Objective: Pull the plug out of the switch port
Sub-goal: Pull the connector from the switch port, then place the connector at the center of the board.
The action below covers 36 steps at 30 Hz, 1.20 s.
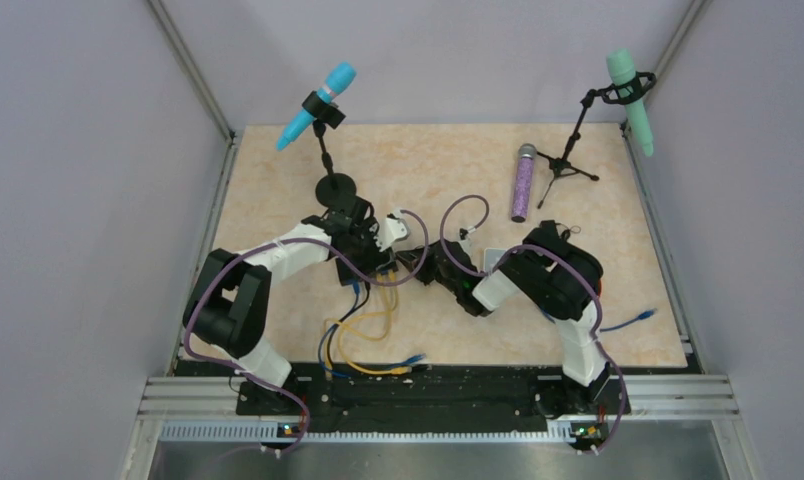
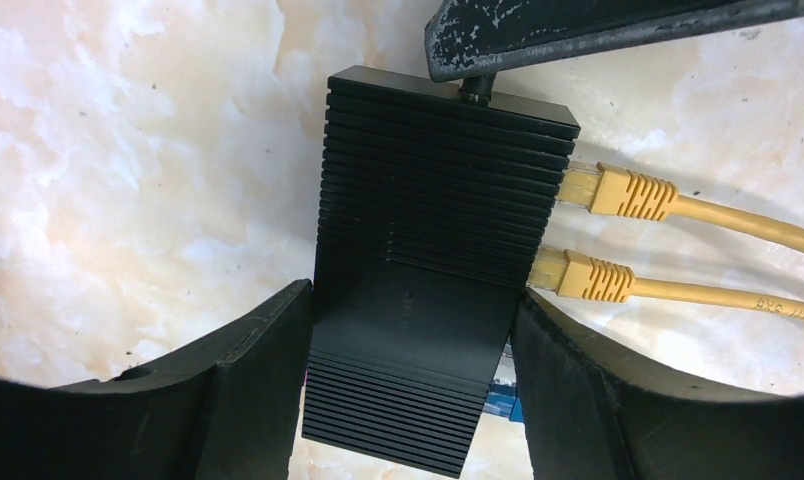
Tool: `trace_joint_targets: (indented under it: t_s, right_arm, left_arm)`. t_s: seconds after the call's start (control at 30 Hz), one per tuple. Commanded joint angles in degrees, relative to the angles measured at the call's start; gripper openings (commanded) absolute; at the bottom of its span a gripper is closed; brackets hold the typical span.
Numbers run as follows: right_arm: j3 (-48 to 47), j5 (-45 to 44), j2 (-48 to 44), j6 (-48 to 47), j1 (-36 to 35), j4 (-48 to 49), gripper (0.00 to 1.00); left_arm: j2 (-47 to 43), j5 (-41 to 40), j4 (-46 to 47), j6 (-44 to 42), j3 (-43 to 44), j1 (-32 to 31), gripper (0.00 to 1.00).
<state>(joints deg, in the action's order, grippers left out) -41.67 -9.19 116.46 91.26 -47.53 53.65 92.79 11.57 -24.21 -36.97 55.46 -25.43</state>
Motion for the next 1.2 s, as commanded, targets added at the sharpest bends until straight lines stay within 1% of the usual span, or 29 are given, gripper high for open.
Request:
trace_joint_targets:
  t_s: [0.0, 0.07, 0.1, 0.17, 0.2, 0.23, 0.27, 0.3, 0.37, 0.47, 0.5, 0.53, 0.6, 0.63, 0.7, 0.77, 0.87, 0.9, 1.0, 1.07, 1.1, 1.13, 1.17]
  right_arm:
    - [-2.32, -3.32, -6.60, -2.92, -1.90, -9.87, 0.00]
    - [-5.03, -3.37, -8.88, -6.40, -0.67, -18.44, 0.00]
    - [-6.85, -1.67, -9.22, -8.52, 0.48, -22.19, 0.00]
    - [-8.68, 4.24, -8.30, -10.19, 3.14, -24.78, 0.00]
    - [-7.66, 6.34, -7.76, -9.34, 4.24, -22.74, 0.00]
    - [-5.04, 6.60, -7.42, -7.28, 4.73, -18.15, 0.00]
    - [-1.31, 5.24, -7.21, -4.42, 4.65, -8.87, 0.00]
    - [1.71, 3.35, -6.60, -1.57, 4.28, -2.42, 0.00]
    - [4.99, 0.86, -5.10, -0.09, 3.08, 7.47, 0.00]
    - [4.12, -0.36, -3.95, -2.32, 1.26, 11.51, 0.00]
    - [3.30, -0.18, -4.25, -3.61, 0.78, 10.79, 0.00]
    - [1.73, 1.01, -5.00, -4.80, 0.68, 6.38, 0.00]
    - [-2.62, 1.72, -7.27, -7.34, 0.76, -7.41, 0.00]
    - [-3.51, 0.61, -8.44, -9.43, 0.74, -10.38, 0.00]
    - [-2.52, -2.07, -10.72, -10.56, 1.08, -11.98, 0.00]
    - [-0.99, -2.77, -12.64, -10.83, 2.41, -12.61, 0.00]
    - [-0.13, -0.57, -13.97, -12.89, 5.09, -13.24, 0.00]
    - [-0.49, 0.92, -13.82, -13.64, 5.98, -14.02, 0.02]
    - [-3.13, 5.76, -11.96, -15.87, 8.03, -16.30, 0.05]
    - [-4.84, 7.94, -10.42, -17.18, 9.00, -17.61, 0.06]
    - [-5.74, 8.54, -9.75, -17.56, 9.48, -18.21, 0.07]
    - [-6.86, 8.85, -9.12, -18.20, 9.94, -19.35, 0.08]
    - [-8.35, 9.66, -8.46, -19.22, 10.55, -20.77, 0.09]
  left_arm:
    - [0.24, -6.03, -2.07, 0.76, -1.27, 1.35, 0.41]
    - [0.14, -6.45, -2.13, 0.51, -1.40, 1.37, 0.41]
    - [0.21, -6.60, -2.18, 0.43, -1.35, 1.35, 0.41]
    - [0.56, -6.78, -2.10, 0.35, -1.27, 1.35, 0.41]
    - [0.81, -6.52, -2.19, 0.32, -1.05, 1.35, 0.41]
    - [1.01, -6.27, -2.16, 0.37, -0.79, 1.35, 0.41]
    - [1.14, -5.99, -2.23, 0.40, -0.57, 1.35, 0.41]
    - [1.24, -5.79, -2.17, 0.51, -0.46, 1.35, 0.40]
    - [1.37, -5.64, -2.00, 0.51, -0.51, 1.39, 0.40]
    - [1.49, -5.60, -1.99, 0.54, -0.62, 1.44, 0.40]
    - [1.51, -5.67, -2.05, 0.51, -0.62, 1.44, 0.40]
    - [1.51, -5.67, -2.18, 0.55, -0.60, 1.46, 0.40]
    - [1.20, -5.49, -2.42, 0.49, -0.68, 1.46, 0.40]
    - [1.02, -5.24, -2.42, 0.37, -0.82, 1.51, 0.40]
    - [0.39, -4.46, -2.34, 0.11, -0.96, 1.52, 0.40]
    - [-0.35, -2.72, -2.05, -0.28, -1.04, 1.44, 0.42]
    - [-2.53, 1.08, 0.19, -0.62, -2.03, 1.44, 0.48]
    - [-3.47, 2.29, 0.91, -0.85, -2.53, 1.44, 0.49]
    - [-5.85, 3.85, 2.49, -1.19, -3.69, 1.44, 0.52]
    - [-6.56, 4.64, 1.54, -1.97, -3.74, 1.48, 0.54]
    - [-6.62, 4.80, 0.99, -1.99, -3.58, 1.45, 0.56]
    - [-6.50, 4.94, 0.57, -2.00, -3.46, 1.44, 0.84]
    - [-6.48, 5.03, 0.42, -2.06, -3.43, 1.44, 0.97]
